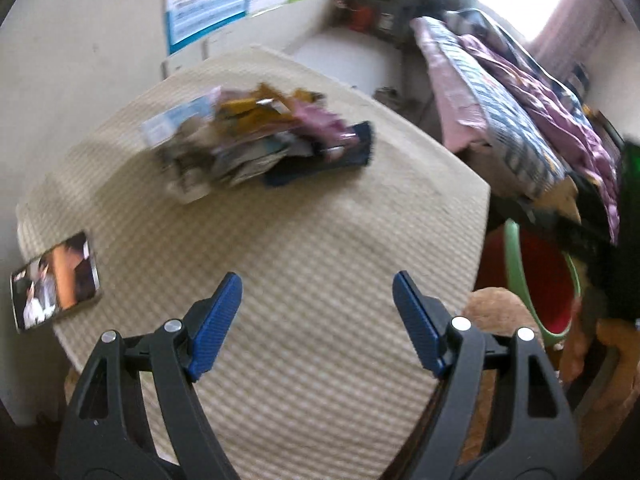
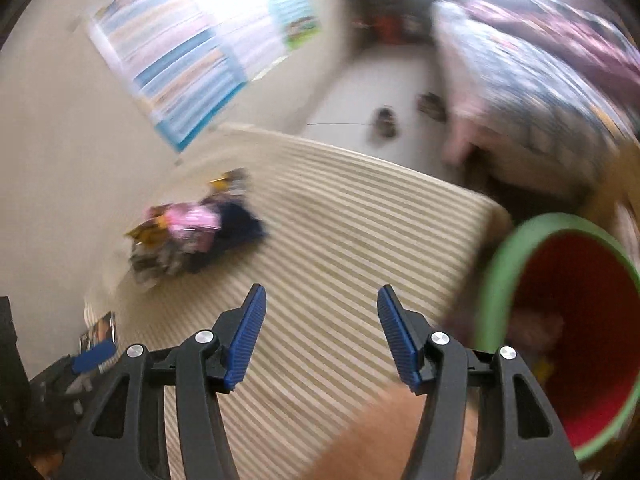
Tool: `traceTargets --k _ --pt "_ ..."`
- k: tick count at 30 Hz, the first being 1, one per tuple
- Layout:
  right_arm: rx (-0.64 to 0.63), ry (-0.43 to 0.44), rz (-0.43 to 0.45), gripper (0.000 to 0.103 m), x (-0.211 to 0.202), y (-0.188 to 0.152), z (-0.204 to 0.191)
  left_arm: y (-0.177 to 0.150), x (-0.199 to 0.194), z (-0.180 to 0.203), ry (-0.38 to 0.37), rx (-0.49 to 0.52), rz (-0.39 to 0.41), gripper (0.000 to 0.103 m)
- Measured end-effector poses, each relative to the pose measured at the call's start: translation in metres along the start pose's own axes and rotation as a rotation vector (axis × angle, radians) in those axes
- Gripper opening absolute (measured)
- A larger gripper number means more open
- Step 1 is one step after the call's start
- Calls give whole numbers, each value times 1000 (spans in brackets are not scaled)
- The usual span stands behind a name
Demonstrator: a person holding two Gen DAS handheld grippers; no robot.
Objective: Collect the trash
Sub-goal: 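Grasp a pink snack bag with the right tool while the left tool grasps a printed paper wrapper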
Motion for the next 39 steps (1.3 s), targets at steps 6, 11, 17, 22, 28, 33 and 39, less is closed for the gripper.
traceTargets --k 6,11,17,22,28,33,39 --pt "-196 9 -33 57 59 47 -79 -2 -4 -19 -7 -45 14 75" --pt "-274 -9 -99 56 103 68 -114 -3 -6 -28 -9 -64 24 75" --pt "-296 11 -212 17 125 51 -116 -1 -5 -44 -4 -109 26 76" --pt "-277 73 -244 15 106 18 -97 -2 3 -46 -1 -118 13 76" --pt "-172 99 -254 15 64 -28 -57 -2 14 -44 13 -109 -3 76" --pt "-48 78 -227 15 45 -55 -20 1 24 -47 36 -116 -15 76" --pt "66 88 -233 15 46 -64 6 36 31 -65 121 -123 53 76"
Point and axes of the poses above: each gripper's, at about its wrist camera, not at the fingertips, and x roughly the way its jaws point, z to its right, y to its top, the point moved 1 cm from there along x, roughly the way its jaws point, and after that the axes turned 2 degrees about -z, right-handed, at the moved point
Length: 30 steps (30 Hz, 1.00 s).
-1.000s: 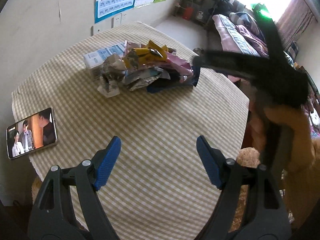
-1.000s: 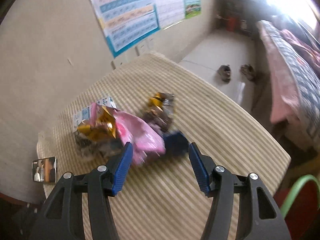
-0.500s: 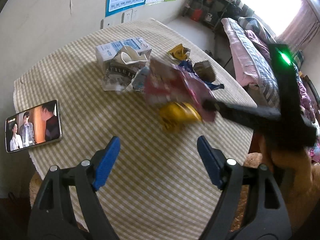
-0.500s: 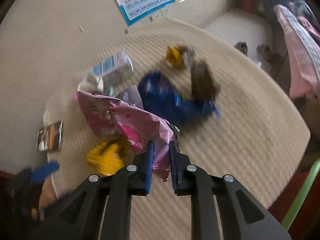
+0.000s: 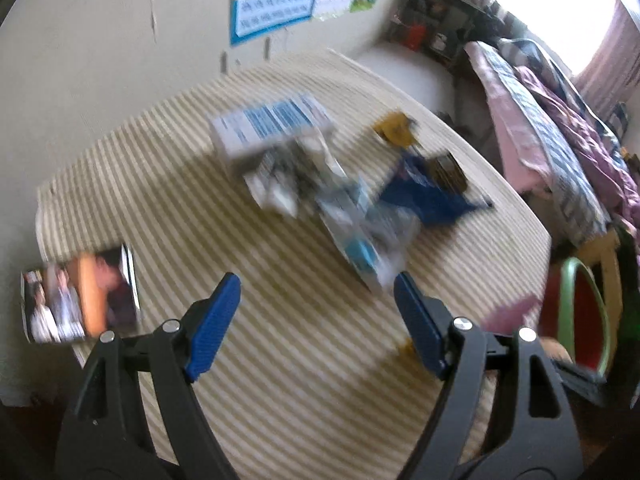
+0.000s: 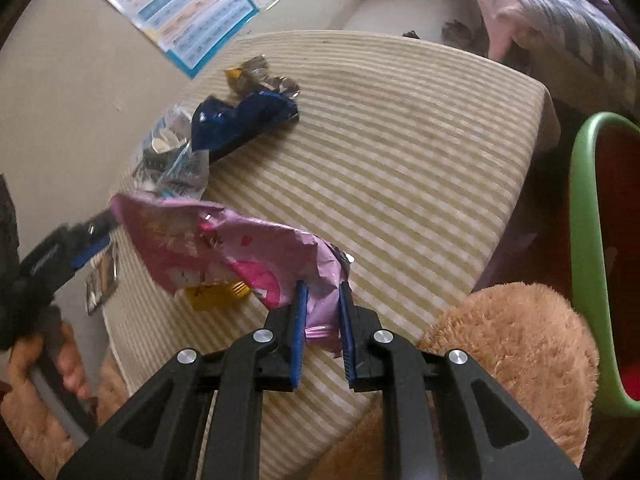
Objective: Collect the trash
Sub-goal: 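Grasp a pink snack bag with the right tool while the left tool grasps a printed paper wrapper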
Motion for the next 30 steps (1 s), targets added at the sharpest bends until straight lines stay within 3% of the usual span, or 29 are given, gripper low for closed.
traceTargets --k 5,10,15,17,25,30 --pt "-28 4 1 16 2 -4 -4 50 32 -12 56 -1 -17 76" --pt "2 18 -7 17 7 -5 4 69 65 -7 66 37 -98 71" --pt "8 25 -10 17 7 -6 5 66 86 -7 45 7 -179 42" --pt "9 27 -10 17 7 -7 6 65 84 -7 32 3 -180 30" --pt "15 31 -7 18 7 -6 6 53 45 4 24 63 -89 29" --pt "23 42 7 33 3 -6 7 44 24 12 -9 83 -53 29"
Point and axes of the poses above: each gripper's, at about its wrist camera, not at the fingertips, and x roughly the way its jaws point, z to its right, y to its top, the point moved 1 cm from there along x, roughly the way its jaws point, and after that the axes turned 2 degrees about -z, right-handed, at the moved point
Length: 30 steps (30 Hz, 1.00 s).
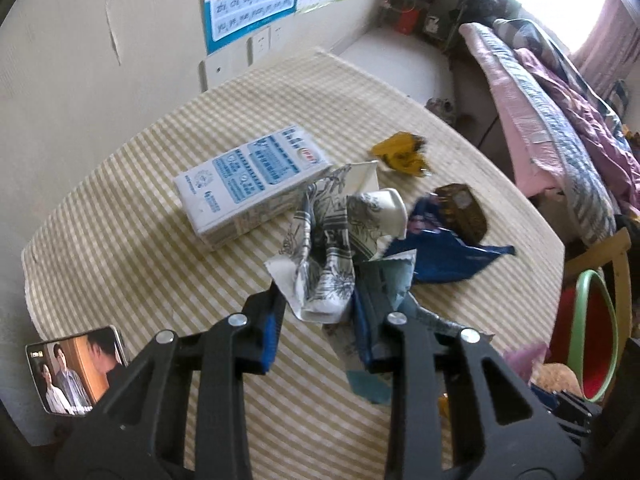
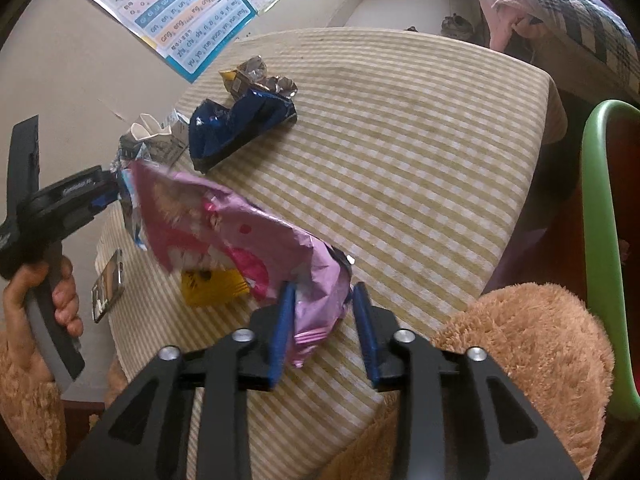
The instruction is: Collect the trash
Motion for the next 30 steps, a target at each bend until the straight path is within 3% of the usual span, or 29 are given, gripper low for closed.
traceTargets --k 2,9,14,18,22,28,30 --pt "0 13 0 40 -1 0 0 -4 -5 6 -10 12 7 29" --pt "-19 45 -1 48 -2 1 -6 -12 -20 23 -57 6 25 29" --pt "-66 87 55 62 -16 7 -20 -22 -42 24 -101 -29 53 29" --pt "-106 55 86 62 -17 15 -30 -32 -61 24 -143 -54 75 29" --pt "-44 46 101 62 -12 30 -24 -38 -66 30 -157 -52 75 29" --pt "-20 47 -16 62 23 40 -30 -42 -64 39 -169 -35 59 29" --pt "-57 29 -57 51 34 36 -38 -43 -65 40 -169 -31 61 29"
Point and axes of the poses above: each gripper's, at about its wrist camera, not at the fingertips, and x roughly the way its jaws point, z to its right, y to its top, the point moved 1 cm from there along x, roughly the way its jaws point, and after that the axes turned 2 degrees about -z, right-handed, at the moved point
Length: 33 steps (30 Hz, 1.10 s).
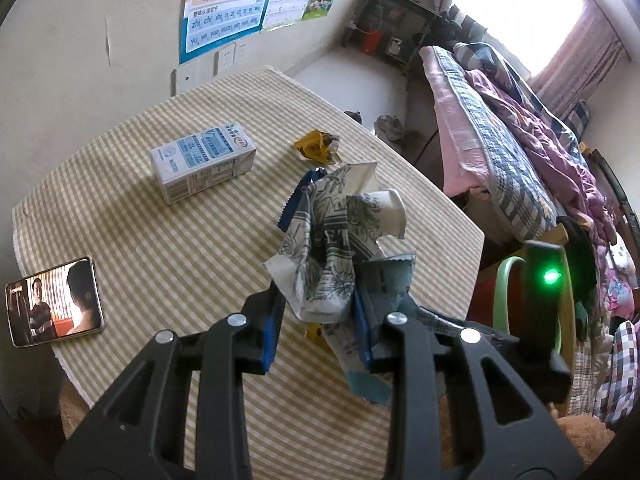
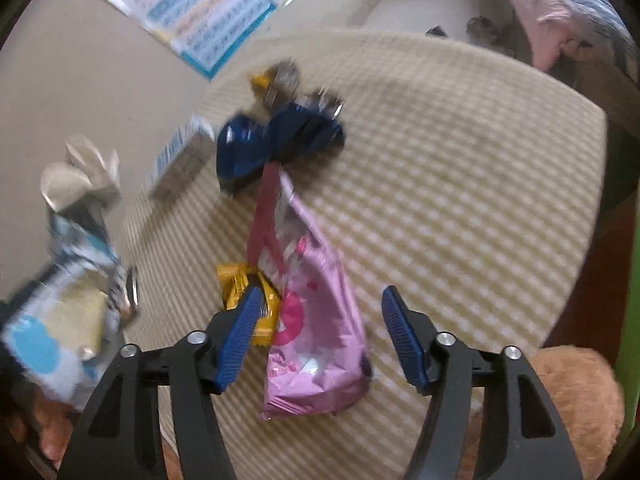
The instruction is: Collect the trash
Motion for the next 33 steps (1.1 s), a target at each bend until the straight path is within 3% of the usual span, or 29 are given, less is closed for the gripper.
traceTargets --k 1,4,8,14,24,33 --pt "-19 -10 -22 43 5 -1 -4 0 0 0 1 -1 -1 29" --pt "-56 -5 -40 36 9 -7 -13 -1 0 0 0 -8 -4 29" --pt "-50 -4 22 31 -12 -11 -14 -3 1 0 -4 -12 -8 29" --pt "1 1 135 31 -54 -22 -5 -2 -1 3 -13 -4 -2 29" --pt "116 -1 241 31 -100 -33 23 -2 -2 15 -21 20 -3 29" --pt "170 16 264 32 -118 -47 36 -5 3 38 -45 64 -20 29"
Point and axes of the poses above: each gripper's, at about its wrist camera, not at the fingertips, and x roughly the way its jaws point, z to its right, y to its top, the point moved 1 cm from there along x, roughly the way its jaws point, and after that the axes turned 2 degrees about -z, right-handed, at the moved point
